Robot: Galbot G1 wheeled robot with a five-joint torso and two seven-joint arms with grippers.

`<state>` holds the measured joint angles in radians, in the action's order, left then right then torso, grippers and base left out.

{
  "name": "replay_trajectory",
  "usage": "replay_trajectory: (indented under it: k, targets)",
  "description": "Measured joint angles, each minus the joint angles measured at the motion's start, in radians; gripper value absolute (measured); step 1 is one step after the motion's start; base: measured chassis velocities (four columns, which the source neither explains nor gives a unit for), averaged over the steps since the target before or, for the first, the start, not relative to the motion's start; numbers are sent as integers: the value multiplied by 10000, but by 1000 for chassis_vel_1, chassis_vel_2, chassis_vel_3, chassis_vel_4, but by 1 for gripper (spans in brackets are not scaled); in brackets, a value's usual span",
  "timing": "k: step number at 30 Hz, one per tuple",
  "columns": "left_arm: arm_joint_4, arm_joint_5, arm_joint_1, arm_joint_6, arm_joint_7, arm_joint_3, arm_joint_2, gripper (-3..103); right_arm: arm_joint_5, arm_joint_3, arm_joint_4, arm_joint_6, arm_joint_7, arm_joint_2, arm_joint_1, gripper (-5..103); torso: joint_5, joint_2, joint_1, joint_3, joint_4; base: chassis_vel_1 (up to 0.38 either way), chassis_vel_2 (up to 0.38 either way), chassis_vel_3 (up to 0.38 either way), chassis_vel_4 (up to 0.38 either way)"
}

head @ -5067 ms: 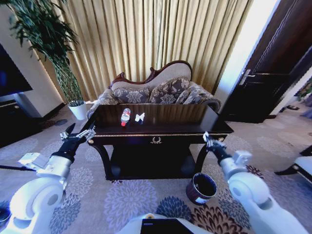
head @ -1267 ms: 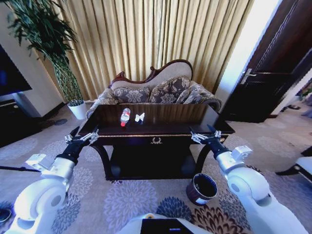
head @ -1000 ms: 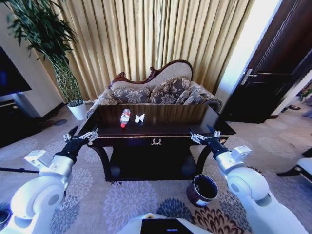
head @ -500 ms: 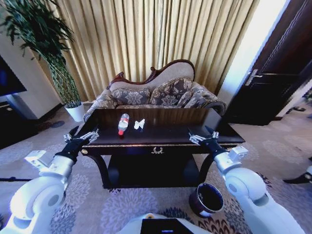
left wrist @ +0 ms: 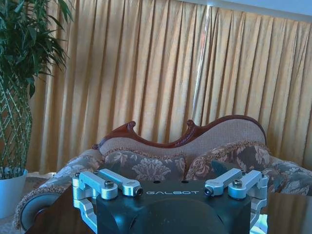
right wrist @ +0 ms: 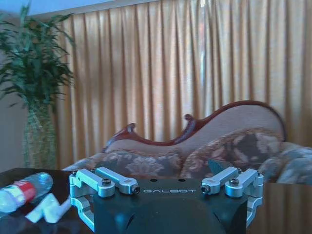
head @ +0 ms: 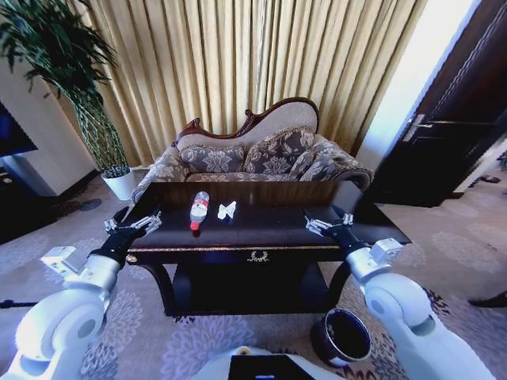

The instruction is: Move to the front of the table and place the trash on the table into the trash bin.

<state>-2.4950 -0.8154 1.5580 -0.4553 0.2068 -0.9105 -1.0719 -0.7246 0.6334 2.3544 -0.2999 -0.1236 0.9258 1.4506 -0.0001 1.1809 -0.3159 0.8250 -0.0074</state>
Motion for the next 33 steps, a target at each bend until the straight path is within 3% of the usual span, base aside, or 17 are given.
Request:
replay_trajectory:
  k: [5,8,13,15,17,18,24,33]
  targets:
    - [-48,-2,176,177,-70,-75,4,100,-503,-367,-618,-1,194,-551,-551,100,3,1,3,-2,0,0,0,0,0]
    - [-51,0,300,252,-154,-186,8,100,-1335,-673,-901,-180,344,-1068,-1010,100,1,2,5,-3,0,0,0,0,0]
    - [-54,-3,433,273,-151,-275,14,100,-2591,-1882,-1485,-409,898,-2444,-2364,100,0,1,3,-1,0,0,0,0,0]
    - [-55,-3,454,275,-151,-280,14,100,-2758,-2081,-1521,-444,918,-2555,-2545,100,-1,1,3,-1,0,0,0,0,0]
    - [-56,-1,567,282,-149,-342,-18,100,-3303,-2989,-1796,-593,929,-2804,-3662,100,0,2,3,-1,-2,0,0,0,0]
    - [-56,-1,567,282,-149,-342,-18,100,-3303,-2989,-1796,-593,929,-2804,-3662,100,0,2,3,-1,-2,0,0,0,0]
    - [-56,0,781,310,-145,-615,2,100,-3872,-5576,-2710,-893,516,-2237,-6286,100,1,1,3,0,-1,0,0,0,0]
    - [-55,2,863,338,-144,-645,-91,100,-3833,-7596,-3784,-1211,-118,-1464,-8417,100,-1,1,3,-1,0,0,0,0,0]
